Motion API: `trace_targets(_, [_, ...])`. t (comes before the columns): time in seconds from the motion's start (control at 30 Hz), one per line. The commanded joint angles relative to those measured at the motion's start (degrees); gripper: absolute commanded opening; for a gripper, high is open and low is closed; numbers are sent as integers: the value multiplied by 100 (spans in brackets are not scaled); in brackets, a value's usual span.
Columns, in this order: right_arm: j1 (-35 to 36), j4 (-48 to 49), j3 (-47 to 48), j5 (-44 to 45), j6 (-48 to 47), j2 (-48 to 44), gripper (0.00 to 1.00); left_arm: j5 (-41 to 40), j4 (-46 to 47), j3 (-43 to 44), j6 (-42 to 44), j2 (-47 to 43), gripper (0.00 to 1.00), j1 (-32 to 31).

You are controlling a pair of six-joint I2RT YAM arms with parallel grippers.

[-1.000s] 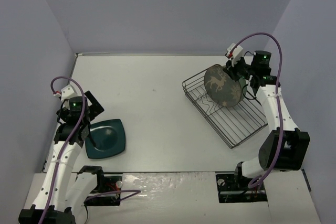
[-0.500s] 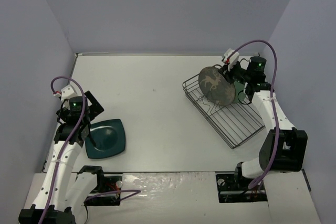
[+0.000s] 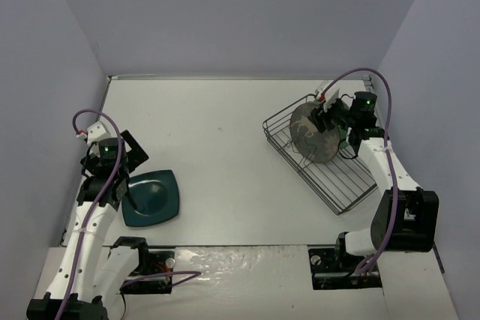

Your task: Load the plates into the dish rack

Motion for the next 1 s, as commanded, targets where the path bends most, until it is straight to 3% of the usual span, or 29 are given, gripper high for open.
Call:
trace_targets(0.0, [42,62,62,-183,-84,-318,66,-151,117,348,56,-65,97,-20])
trace_targets(0.27, [50,142,377,287,98,-733,99,-134,98,391,29,-93,97,-20])
trace_targets(0.53, [42,529,882,787,811,-1227,100,-178,21,474,-101,-98,97,-20])
trace_targets(0.73, [128,999,1551,1082,2359,-1074,100,36,-215,727,-92,112,97,-20])
trace_targets(0.97, [1352,552,2598,1631,3129,-522,100,391,-86,775,-325,226,97,-11])
